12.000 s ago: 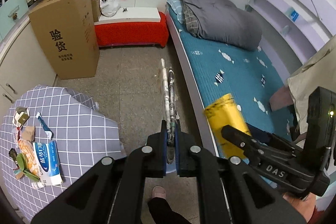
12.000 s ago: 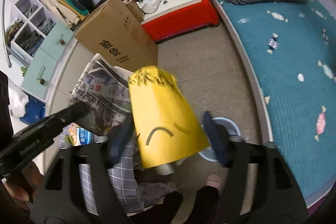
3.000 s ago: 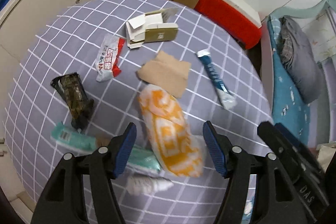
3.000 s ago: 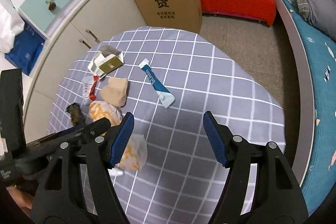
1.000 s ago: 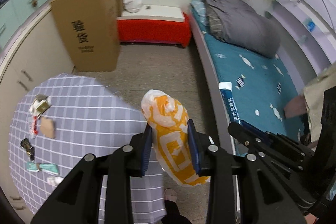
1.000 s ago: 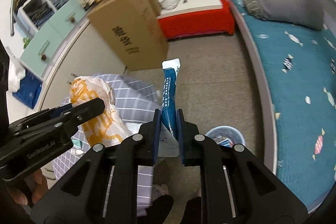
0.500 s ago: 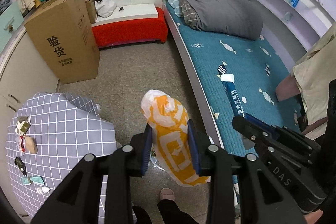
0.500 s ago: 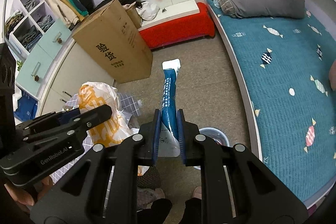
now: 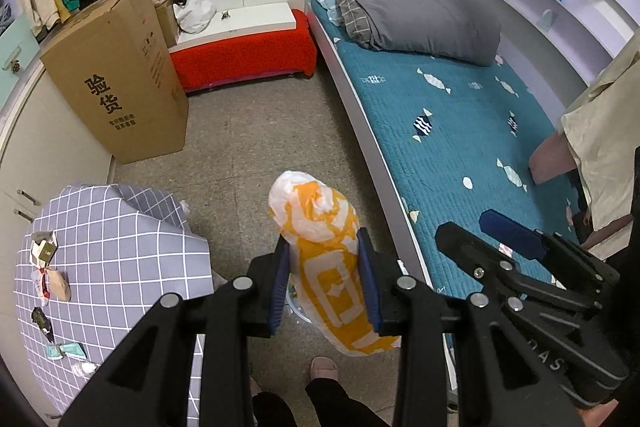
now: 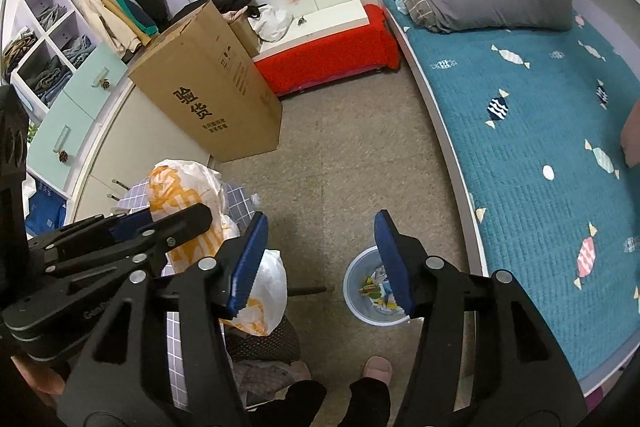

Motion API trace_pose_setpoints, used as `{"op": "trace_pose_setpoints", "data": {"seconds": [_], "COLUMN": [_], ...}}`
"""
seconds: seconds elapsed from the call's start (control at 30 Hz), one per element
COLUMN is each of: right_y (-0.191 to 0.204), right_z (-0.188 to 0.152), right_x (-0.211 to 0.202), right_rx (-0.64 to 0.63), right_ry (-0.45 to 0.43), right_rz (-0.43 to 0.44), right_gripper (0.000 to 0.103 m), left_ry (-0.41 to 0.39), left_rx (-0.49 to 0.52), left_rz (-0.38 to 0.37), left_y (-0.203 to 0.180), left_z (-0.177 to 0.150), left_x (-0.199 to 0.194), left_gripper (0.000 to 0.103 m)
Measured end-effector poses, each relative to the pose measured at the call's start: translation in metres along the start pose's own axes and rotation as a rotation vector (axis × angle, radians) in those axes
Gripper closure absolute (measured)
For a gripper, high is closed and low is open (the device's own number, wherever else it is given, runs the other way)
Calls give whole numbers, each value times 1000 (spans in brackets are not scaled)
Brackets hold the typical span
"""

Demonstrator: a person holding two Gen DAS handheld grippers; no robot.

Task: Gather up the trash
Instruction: 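Carry the bread bag and toothpaste tube over to the bucket, then open both grippers to drop the items into the bucket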

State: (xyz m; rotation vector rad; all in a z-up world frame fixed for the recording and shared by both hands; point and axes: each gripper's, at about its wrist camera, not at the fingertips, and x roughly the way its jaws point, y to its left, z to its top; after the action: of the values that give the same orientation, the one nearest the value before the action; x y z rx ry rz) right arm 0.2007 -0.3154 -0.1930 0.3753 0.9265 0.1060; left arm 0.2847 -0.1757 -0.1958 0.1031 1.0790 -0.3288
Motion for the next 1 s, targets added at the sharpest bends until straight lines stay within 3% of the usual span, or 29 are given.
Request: {"op": "trace_pose_setpoints", "data": {"seconds": [0.73, 0.9, 1.0], "right_y": [-16, -20, -19], "right_z": [-8, -10, -13], "right_x": [-36, -42, -45], "right_rx": [46, 66, 74], "right_ry": [-81, -95, -100], "right_rz": [-72, -86, -90], "right_gripper": [44, 43, 43], "left_ry": [-44, -69, -63], "left_rx": [69, 60, 47], "left_rz": [-40, -31, -45], "left_y": [-17, -20, -19], "left_z": [4, 4, 3], "left_x": [-1, -5, -6], "left_gripper": [67, 41, 34]}}
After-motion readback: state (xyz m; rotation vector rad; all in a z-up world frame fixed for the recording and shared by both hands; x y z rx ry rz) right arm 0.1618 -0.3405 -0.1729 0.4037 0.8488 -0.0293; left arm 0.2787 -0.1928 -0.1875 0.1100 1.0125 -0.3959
